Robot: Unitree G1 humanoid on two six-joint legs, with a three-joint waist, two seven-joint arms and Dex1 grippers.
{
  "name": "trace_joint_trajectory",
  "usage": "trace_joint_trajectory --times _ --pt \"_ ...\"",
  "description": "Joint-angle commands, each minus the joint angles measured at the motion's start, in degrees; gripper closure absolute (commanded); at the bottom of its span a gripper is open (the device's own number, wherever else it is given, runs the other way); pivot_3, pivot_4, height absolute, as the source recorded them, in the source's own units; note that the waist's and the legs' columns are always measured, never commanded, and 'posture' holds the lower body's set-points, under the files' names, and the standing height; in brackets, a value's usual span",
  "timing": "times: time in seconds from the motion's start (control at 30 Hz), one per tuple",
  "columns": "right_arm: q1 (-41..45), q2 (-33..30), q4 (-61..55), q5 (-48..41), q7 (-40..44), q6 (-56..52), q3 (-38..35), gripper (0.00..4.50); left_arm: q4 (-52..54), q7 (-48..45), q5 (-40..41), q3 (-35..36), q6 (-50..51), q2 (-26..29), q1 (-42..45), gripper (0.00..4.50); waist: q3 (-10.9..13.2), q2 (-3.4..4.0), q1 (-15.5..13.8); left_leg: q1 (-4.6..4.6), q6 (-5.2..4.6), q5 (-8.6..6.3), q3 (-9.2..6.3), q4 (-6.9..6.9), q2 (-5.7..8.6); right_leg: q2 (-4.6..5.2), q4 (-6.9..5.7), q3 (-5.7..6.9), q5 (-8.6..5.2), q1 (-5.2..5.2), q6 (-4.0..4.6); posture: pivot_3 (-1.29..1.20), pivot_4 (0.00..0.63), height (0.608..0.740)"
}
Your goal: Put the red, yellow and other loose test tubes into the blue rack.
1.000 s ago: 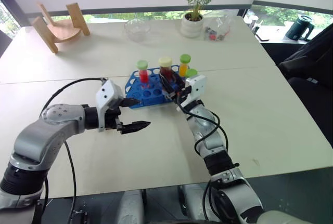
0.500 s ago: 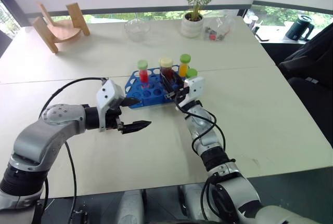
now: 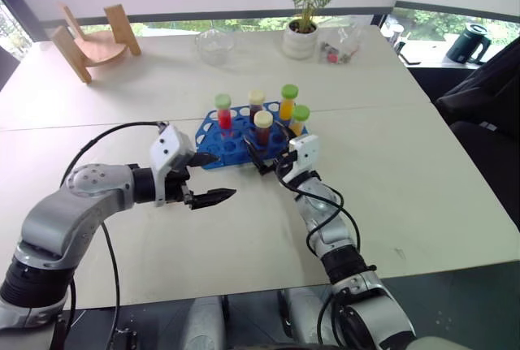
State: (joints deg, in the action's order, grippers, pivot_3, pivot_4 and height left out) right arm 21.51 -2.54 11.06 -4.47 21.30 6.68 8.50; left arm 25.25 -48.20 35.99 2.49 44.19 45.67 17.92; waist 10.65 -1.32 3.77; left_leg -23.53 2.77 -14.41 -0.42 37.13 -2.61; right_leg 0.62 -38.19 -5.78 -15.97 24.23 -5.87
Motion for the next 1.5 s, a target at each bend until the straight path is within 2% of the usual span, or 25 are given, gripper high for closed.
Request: trace_joint_trajectory --times 0.03,0.13,0.17,0.27,0.37,0.6,0.83,1.0,1.1,1.27,1.3,1.4,1.5 --pt "-3.38 -7.64 -22.47 -6.59 7.3 -19.93 2.09 0.05 -0.97 2.36 -0.44 3.46 1.81 1.69 2.99 0.0 0.01 0.01 -0.24 -0.01 0.0 0.0 -0.01 0.0 0.0 0.0 0.0 0.0 0.0 0.0 0.0 0.0 0.15 0.74" --pt "-2.44 -20.09 -37.59 -16.93 16.07 -37.57 1.26 0.05 -4.98 2.12 -1.82 2.59 5.57 5.51 7.2 0.0 0.03 0.04 -0.18 0.01 -0.01 0.0 -0.01 0.04 0.0 -0.02 0.0 0.0 0.0 -0.02 0.0 0.0 0.15 0.74" --pt "-0.99 -24.56 -40.24 -19.58 19.79 -40.48 0.4 0.05 -6.64 2.03 -2.37 1.34 8.18 7.31 9.26 0.0 0.02 0.01 -0.02 0.02 -0.01 0.0 0.0 0.05 0.01 -0.03 0.0 0.0 0.0 -0.02 -0.01 0.0 0.15 0.74" --pt "3.51 -34.07 -42.04 -23.33 28.41 -43.16 -0.87 0.05 -12.68 0.88 -5.04 -2.93 11.77 10.51 14.87 0.0 0.03 0.01 0.17 0.11 -0.02 0.0 -0.01 0.04 0.0 -0.07 0.02 0.01 -0.01 -0.1 -0.01 0.0 0.15 0.74" --pt "7.48 -39.72 -40.16 -23.43 35.22 -41.67 -0.68 0.05 -19.43 -2.08 -9.52 -8.54 11.97 13.18 20.14 0.0 0.04 0.0 0.12 0.15 -0.03 0.0 -0.03 0.01 0.0 -0.11 0.05 0.03 -0.03 -0.16 0.0 0.0 0.15 0.74" --pt "11.78 -41.29 -37.97 -22.55 39.73 -39.21 0.37 0.05 -37.11 -5.01 -15.71 -19.23 22.98 10.57 35.35 0.0 0.09 -0.07 -0.29 -0.02 -0.05 -0.02 -0.02 0.03 0.03 -0.09 0.08 0.04 -0.03 -0.03 -0.02 0.0 0.15 0.74" --pt "11.27 -41.18 -40.13 -22.35 37.4 -39.99 -0.73 0.05 -48.73 -6.61 -19.52 -23.29 24.2 4.13 40.23 0.0 0.09 -0.07 -0.82 -0.1 -0.08 -0.03 -0.01 0.05 0.03 -0.07 0.05 0.03 -0.04 0.08 -0.04 0.0 0.15 0.74" --pt "10.32 -40.95 -41.96 -23.11 35.33 -41.13 -1.63 0.05 -53.64 -6.76 -23.23 -25.28 21.49 1.44 40.14 0.0 0.09 -0.07 -1.13 -0.12 -0.08 -0.03 0.0 0.09 0.03 -0.06 0.05 0.02 -0.04 0.09 -0.04 0.0 0.15 0.74" --pt "9.75 -40.79 -42.82 -23.51 34.27 -41.61 -2.23 0.0 -56.42 -6.28 -25.05 -25.21 19.68 -0.08 40.15 0.82 0.08 -0.08 -1.32 -0.11 -0.08 -0.03 -0.01 0.09 0.04 -0.05 0.03 0.03 -0.04 0.09 -0.04 0.0 0.15 0.74" --pt "9.19 -41.15 -43.36 -24.1 33.39 -41.93 -2.84 0.0 -58.96 -5.88 -26.79 -23.84 18.23 -1.96 40.2 3.36 0.07 -0.07 -1.36 -0.1 -0.08 -0.03 -0.01 0.17 0.06 -0.03 0.0 0.03 -0.03 0.02 -0.05 0.0 0.15 0.74" --pt "9.09 -41.23 -43.26 -24.07 33.27 -41.89 -2.87 0.0 -59.1 -5.67 -26.93 -23.18 17.69 -2.2 40.06 3.6 0.07 -0.08 -1.37 -0.1 -0.08 -0.03 -0.01 0.17 0.06 -0.03 0.0 0.02 -0.03 0.02 -0.05 0.0 0.15 0.74" --pt "8.91 -41.25 -43.22 -24.25 32.84 -42.11 -3.08 0.0 -58.48 -5.8 -25.86 -20.0 17.4 -2.24 40.18 3.65 0.07 -0.07 -1.49 -0.09 -0.08 -0.03 -0.02 0.18 0.06 -0.03 -0.01 0.03 -0.03 0.0 -0.05 0.0 0.15 0.74" --pt "8.2 -41.3 -43.17 -24.07 32.13 -42.04 -3.6 0.0 -51.73 -8.99 -19.25 -10.86 15.87 -1.76 40.97 3.65 0.1 -0.12 -1.51 -0.09 -0.08 -0.03 -0.02 0.19 0.06 -0.03 -0.01 0.03 -0.03 0.0 -0.06 0.0 0.15 0.74"
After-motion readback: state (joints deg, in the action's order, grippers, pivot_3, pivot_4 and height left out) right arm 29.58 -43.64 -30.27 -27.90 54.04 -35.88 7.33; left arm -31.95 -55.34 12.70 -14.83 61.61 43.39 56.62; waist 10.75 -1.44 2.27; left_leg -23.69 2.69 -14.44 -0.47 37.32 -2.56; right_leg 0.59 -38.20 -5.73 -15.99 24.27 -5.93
